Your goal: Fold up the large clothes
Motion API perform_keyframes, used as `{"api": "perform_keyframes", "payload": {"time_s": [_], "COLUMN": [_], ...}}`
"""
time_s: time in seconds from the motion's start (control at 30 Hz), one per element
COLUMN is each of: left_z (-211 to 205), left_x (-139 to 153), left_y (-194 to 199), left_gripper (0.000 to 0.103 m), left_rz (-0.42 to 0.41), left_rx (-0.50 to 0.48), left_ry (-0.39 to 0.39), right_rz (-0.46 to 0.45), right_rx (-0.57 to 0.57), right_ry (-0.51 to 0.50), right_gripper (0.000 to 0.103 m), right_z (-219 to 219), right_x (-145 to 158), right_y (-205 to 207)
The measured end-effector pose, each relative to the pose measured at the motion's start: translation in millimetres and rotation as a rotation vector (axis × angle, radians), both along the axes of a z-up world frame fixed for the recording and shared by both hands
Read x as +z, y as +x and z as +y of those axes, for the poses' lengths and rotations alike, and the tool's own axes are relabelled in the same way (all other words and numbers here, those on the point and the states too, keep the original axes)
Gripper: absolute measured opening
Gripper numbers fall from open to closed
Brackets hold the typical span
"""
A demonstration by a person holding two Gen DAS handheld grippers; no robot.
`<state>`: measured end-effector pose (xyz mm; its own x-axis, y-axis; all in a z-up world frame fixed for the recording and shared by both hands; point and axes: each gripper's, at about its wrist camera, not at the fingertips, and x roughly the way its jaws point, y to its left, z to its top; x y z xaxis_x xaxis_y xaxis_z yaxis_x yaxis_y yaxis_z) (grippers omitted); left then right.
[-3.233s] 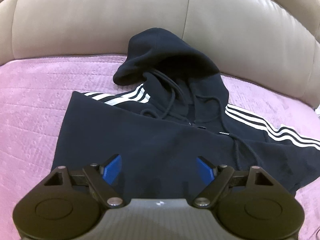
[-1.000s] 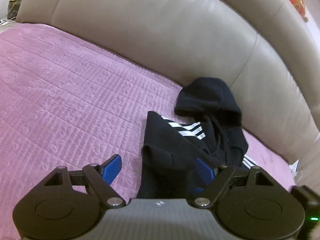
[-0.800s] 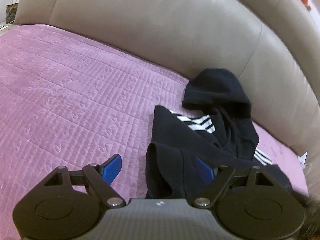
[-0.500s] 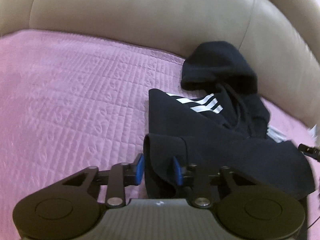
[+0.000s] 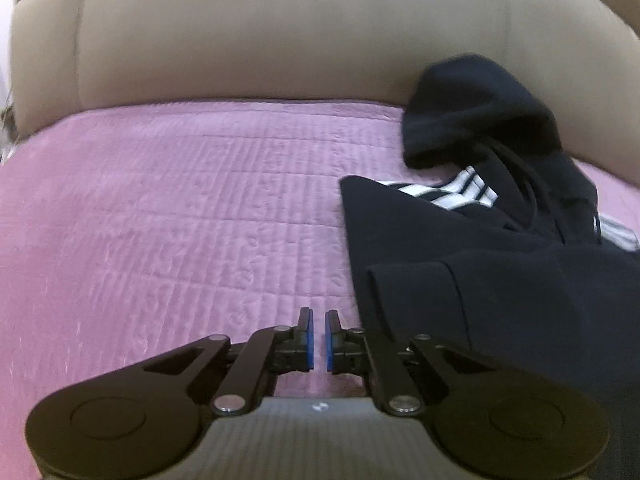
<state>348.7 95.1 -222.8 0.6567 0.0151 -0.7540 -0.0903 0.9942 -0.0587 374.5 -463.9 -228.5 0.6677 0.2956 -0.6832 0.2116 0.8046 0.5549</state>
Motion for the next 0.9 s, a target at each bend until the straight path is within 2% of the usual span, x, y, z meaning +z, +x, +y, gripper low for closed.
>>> {"api": "perform_keyframes", "payload": {"time_s": [0.07, 0.1, 0.13, 0.17, 0.2, 0.23, 0.27, 0.3, 0.33, 0.37, 0.4, 0.43, 0.53, 0.6, 0.67, 0.7, 0.77, 0.83, 0.87, 0.9], "left_z": [6.6, 7.1, 5.4, 1.3, -4.3, -10.9, -18.8, -26.3, -33.3, -40.6, -45.1, -45.1, -43.2, -40.3, -37.2, -35.4, -35.3, -41.2, -47.0, -52.7], "left_x": [12.3, 18.2, 24.4, 29.8, 32.8, 32.9, 30.3, 26.0, 20.4, 11.7, 2.4, -4.2, -4.9, 0.6, 9.1, 15.4, 25.2, 34.0, 36.1, 36.7], "left_y": [-9.2, -10.7, -10.9, -9.8, -7.2, -4.3, -1.4, 0.1, 0.3, 0.0, -2.0, -4.0, -10.0, -10.6, -14.5, -17.4, -22.6, -26.6, -26.9, -26.7], "left_gripper": [0.013, 0.025, 0.042, 0.049, 0.059, 0.060, 0.059, 0.053, 0.022, 0.008, 0.005, 0.004, 0.005, 0.009, 0.012, 0.015, 0.033, 0.078, 0.086, 0.091], "left_rz": [-0.054, -0.068, -0.070, -0.066, -0.051, -0.026, 0.000, 0.022, 0.046, 0.084, 0.119, 0.125, 0.101, 0.103, 0.089, 0.079, 0.049, 0.031, 0.027, 0.024], "left_rx": [0.000, -0.011, -0.028, -0.048, -0.072, -0.094, -0.120, -0.144, -0.152, -0.145, -0.122, -0.112, -0.107, -0.100, -0.083, -0.077, -0.092, -0.120, -0.137, -0.156], "left_ry": [-0.076, -0.106, -0.132, -0.147, -0.150, -0.143, -0.131, -0.109, -0.069, -0.006, 0.048, 0.057, 0.059, 0.056, 0.039, 0.021, -0.027, -0.058, -0.062, -0.059], "right_rz": [-0.037, -0.061, -0.061, -0.028, 0.031, 0.074, 0.117, 0.163, 0.187, 0.192, 0.174, 0.158, 0.168, 0.159, 0.132, 0.096, 0.001, -0.103, -0.142, -0.173], "right_rx": [-0.032, -0.003, 0.043, 0.109, 0.173, 0.208, 0.234, 0.248, 0.231, 0.182, 0.159, 0.158, 0.136, 0.116, 0.120, 0.144, 0.199, 0.286, 0.340, 0.417], "right_ry": [-0.073, -0.083, -0.070, -0.048, -0.049, -0.063, -0.073, -0.069, -0.057, -0.036, -0.036, -0.031, -0.013, -0.082, -0.171, -0.192, -0.254, -0.345, -0.359, -0.368], "right_gripper": [0.045, 0.055, 0.064, 0.082, 0.080, 0.080, 0.080, 0.045, 0.012, 0.009, 0.009, 0.009, 0.028, 0.058, 0.060, 0.060, 0.063, 0.067, 0.067, 0.076], "right_z": [-2.5, -2.6, -1.3, 2.1, 8.3, 13.9, 19.1, 22.1, 21.6, 17.8, 14.4, 12.3, 1.4, 2.0, 8.7, 13.9, 28.8, 49.8, 59.4, 71.0], "right_x": [22.9, 34.6, 42.2, 47.0, 48.2, 46.7, 43.0, 36.8, 30.0, 25.8, 23.6, 21.6, 22.3, 34.9, 53.6, 66.1, 83.0, 95.0, 94.6, 93.4], "right_y": [-16.9, -26.0, -32.9, -37.5, -40.9, -43.8, -47.6, -50.9, -56.9, -63.8, -69.6, -72.9, -83.4, -90.7, -99.4, -107.9, -121.9, -135.6, -136.3, -138.2]}}
